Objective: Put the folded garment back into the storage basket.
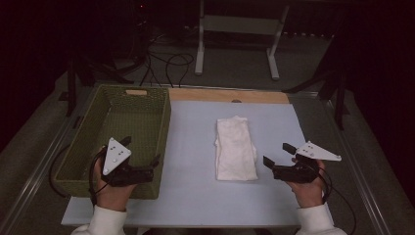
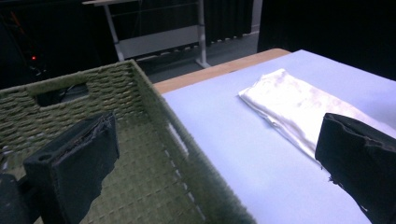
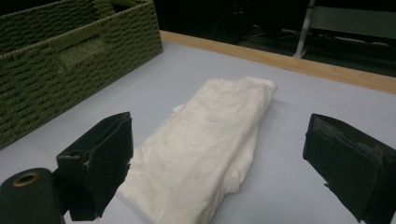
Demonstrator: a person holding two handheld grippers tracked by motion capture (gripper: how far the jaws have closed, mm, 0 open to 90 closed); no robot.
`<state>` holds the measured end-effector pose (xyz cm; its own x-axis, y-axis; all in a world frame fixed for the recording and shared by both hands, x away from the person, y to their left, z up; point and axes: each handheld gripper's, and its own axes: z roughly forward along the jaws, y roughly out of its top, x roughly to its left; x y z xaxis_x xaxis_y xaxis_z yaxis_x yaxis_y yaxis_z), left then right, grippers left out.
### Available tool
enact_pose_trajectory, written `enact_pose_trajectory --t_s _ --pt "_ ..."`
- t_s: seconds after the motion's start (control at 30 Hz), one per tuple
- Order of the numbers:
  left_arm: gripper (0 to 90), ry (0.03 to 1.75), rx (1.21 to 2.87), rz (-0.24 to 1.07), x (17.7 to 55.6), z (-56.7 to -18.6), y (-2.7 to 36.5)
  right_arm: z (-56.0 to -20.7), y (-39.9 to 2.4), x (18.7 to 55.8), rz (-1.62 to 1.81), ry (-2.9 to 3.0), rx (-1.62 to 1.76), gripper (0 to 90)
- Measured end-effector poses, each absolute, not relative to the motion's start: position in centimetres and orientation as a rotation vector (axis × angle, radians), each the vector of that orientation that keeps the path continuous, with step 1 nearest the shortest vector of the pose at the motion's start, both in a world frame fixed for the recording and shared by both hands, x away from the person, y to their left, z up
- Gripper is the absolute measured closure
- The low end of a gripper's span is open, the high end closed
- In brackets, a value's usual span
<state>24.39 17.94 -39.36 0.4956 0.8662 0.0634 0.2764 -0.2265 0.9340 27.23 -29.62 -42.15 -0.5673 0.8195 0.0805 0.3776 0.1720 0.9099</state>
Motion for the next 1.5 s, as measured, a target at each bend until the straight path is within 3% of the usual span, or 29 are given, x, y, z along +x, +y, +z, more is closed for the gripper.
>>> enact_pose_trajectory --t_s 0.87,1.5 --pt "0.3 0.911 1.806 0.685 26.8 -39.4 9.1 -43.2 -30.0 28.5 1.382 1.989 1.166 8.5" --pt "0.2 0.888 1.819 0.621 28.1 -41.2 5.7 -43.8 -29.4 29.3 1.393 1.977 1.164 8.5"
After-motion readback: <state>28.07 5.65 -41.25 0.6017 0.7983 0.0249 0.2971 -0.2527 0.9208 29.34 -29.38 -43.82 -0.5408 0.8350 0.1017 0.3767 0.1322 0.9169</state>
